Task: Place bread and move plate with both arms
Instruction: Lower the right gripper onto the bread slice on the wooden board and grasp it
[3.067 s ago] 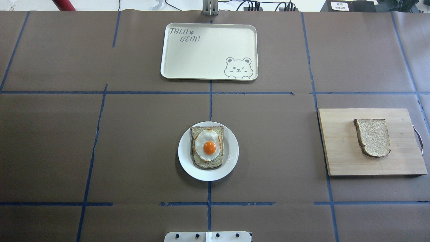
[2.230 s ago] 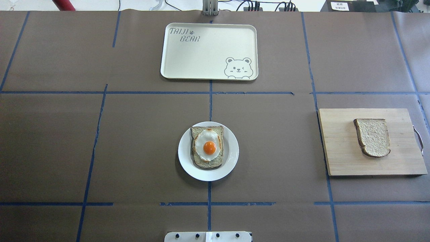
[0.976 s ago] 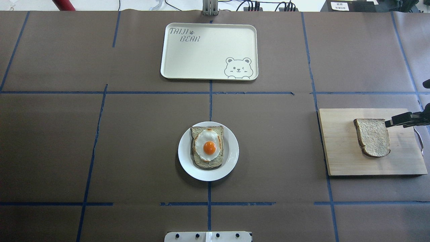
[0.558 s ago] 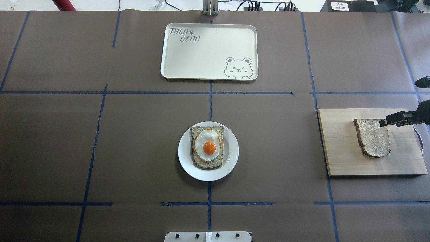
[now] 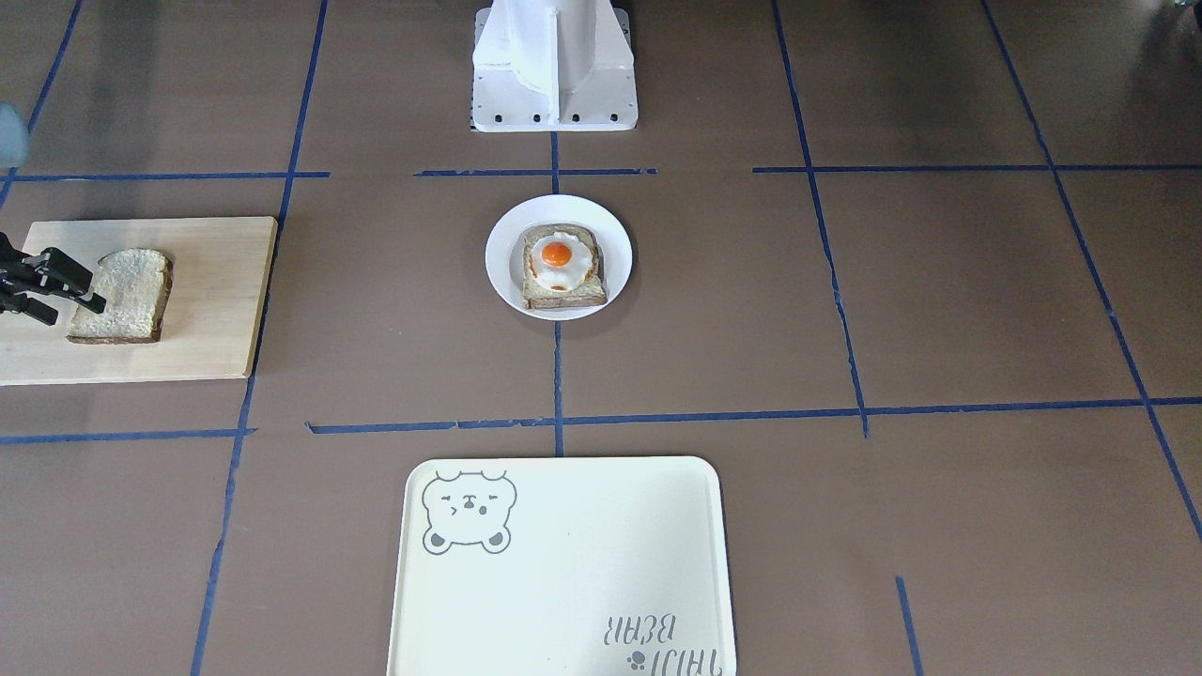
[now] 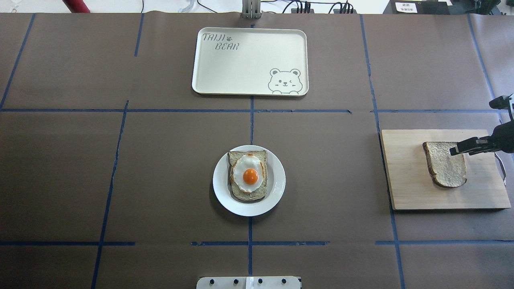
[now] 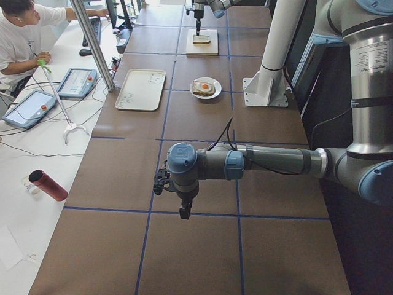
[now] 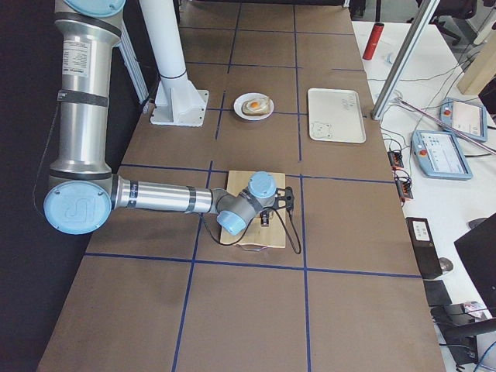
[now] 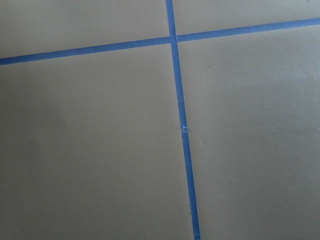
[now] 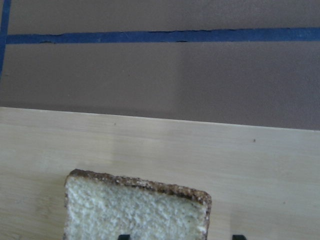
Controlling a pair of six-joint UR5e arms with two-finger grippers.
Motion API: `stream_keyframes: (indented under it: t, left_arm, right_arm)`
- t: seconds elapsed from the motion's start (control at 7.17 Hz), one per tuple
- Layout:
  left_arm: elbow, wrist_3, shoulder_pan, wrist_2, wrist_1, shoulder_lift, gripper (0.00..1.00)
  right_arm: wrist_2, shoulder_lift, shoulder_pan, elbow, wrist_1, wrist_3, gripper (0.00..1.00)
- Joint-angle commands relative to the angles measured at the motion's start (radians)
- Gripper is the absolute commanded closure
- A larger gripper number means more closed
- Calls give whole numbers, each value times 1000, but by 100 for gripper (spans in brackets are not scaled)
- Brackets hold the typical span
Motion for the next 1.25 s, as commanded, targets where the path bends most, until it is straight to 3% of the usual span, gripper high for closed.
stream_keyframes:
  t: [0.0,0.28,0.7,0.84,0.98,1.12]
  left_arm:
    - [2,0,0,0,0,0,0]
    - [3,0,0,0,0,0,0]
    - [9,0,0,0,0,0,0]
    - [11,0,0,0,0,0,0]
    - [12,0,0,2,0,0,0]
    - [12,0,0,2,0,0,0]
  right_arm:
    - [-1,1,-9,-5,0,0,33]
    - [2,5,-12,-4,0,2,42]
    - [3,5,-15,-2,2,0,45]
    - [3,5,-15,-1,2,0,52]
    - [3,5,-16,-1,2,-2,65]
    - [3,5,-21,-1,2,-6,66]
